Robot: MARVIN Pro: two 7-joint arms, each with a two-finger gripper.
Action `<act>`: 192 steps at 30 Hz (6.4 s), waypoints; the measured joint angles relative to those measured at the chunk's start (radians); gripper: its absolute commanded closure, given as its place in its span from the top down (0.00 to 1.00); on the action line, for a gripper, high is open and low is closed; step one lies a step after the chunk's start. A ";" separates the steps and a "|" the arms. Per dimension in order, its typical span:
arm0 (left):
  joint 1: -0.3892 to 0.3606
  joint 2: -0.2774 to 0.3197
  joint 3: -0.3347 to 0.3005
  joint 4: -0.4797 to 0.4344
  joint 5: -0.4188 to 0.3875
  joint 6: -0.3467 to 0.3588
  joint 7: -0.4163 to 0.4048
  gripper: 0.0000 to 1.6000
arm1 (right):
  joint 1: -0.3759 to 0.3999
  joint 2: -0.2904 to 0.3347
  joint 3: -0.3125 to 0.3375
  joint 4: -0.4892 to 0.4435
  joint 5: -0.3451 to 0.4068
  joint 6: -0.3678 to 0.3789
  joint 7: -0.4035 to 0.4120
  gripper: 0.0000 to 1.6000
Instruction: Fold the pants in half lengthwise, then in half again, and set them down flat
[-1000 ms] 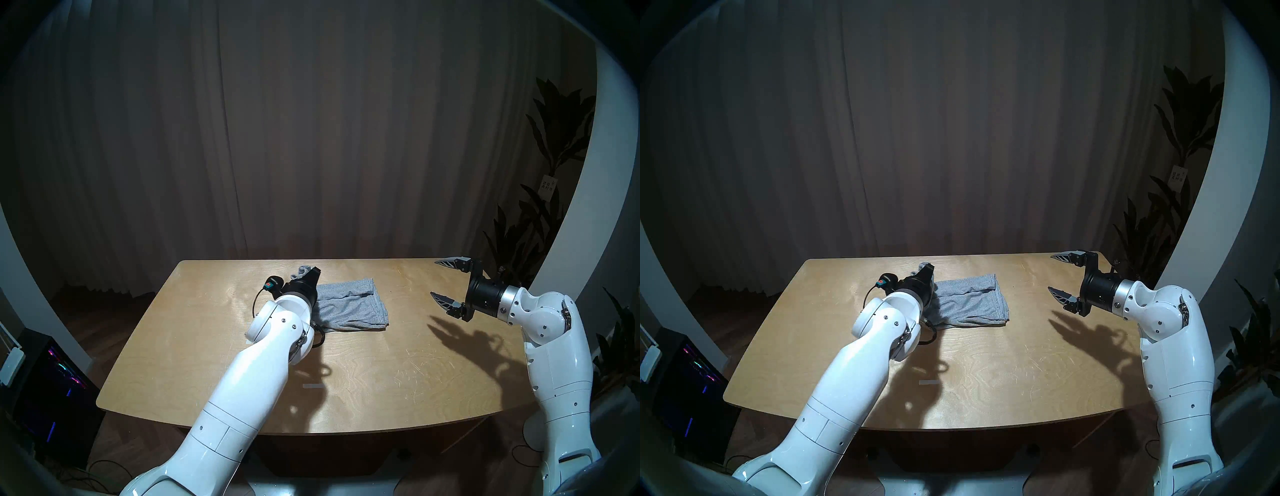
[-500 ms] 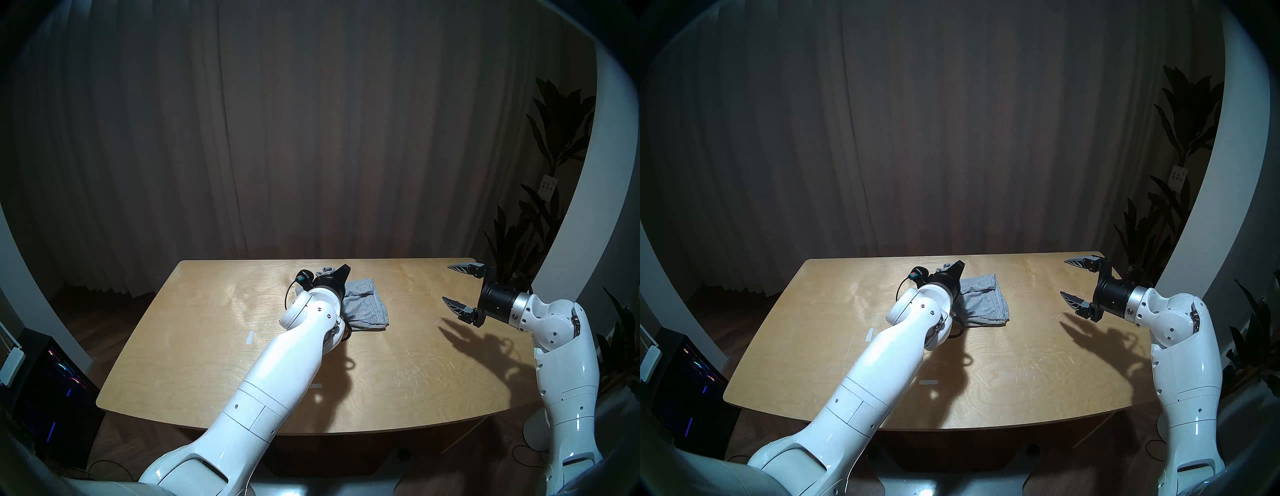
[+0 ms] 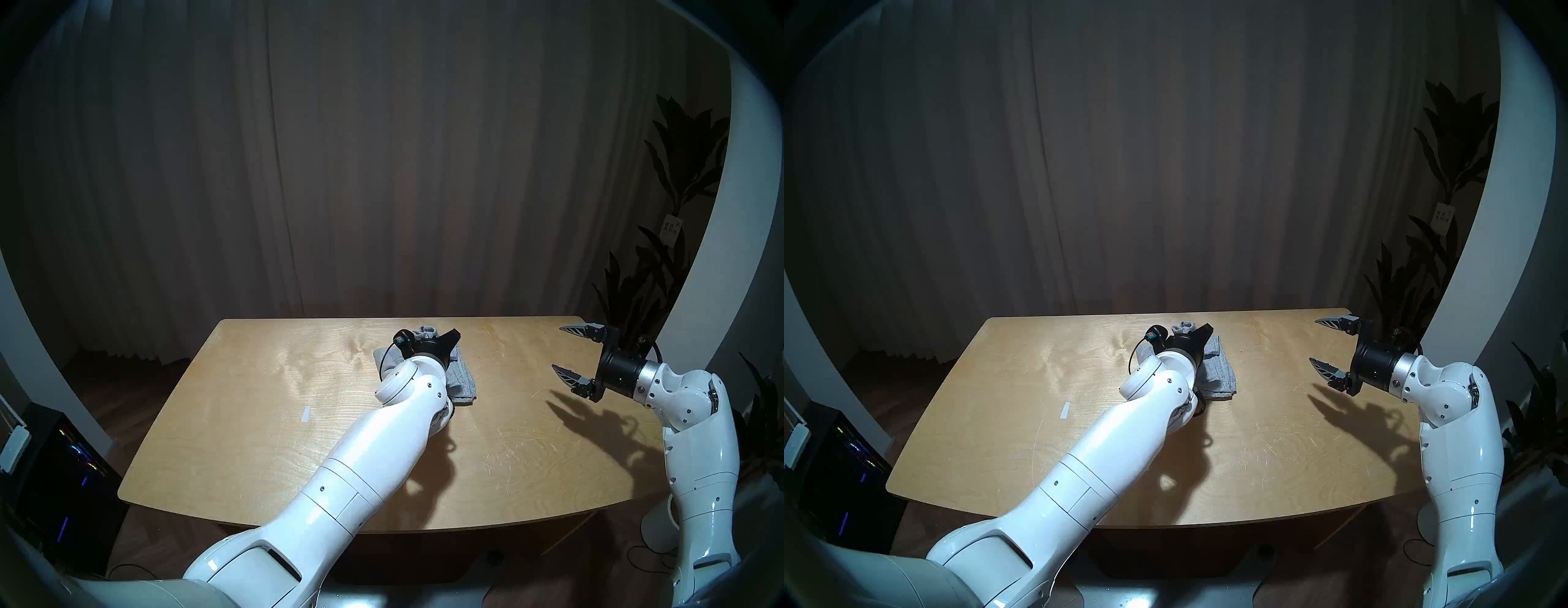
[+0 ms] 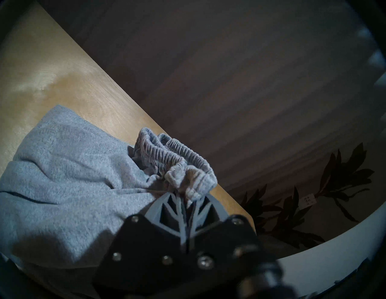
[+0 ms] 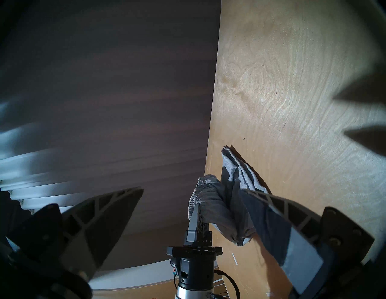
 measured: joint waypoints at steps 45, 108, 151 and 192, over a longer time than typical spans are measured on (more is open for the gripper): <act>-0.083 -0.068 0.139 0.156 0.081 -0.025 -0.073 1.00 | 0.025 0.006 0.030 0.067 -0.015 0.040 0.004 1.00; 0.086 0.621 -0.183 -0.138 0.679 -0.169 -0.155 1.00 | 0.288 -0.031 -0.334 -0.100 -0.629 -0.006 0.039 1.00; 0.118 0.746 -0.215 -0.150 0.514 -0.118 -0.391 1.00 | 0.297 -0.021 -0.569 -0.050 -1.186 -0.368 0.334 1.00; 0.149 0.703 -0.269 -0.157 0.471 -0.149 -0.247 1.00 | 0.269 -0.116 -0.561 0.279 -1.615 -0.985 0.918 1.00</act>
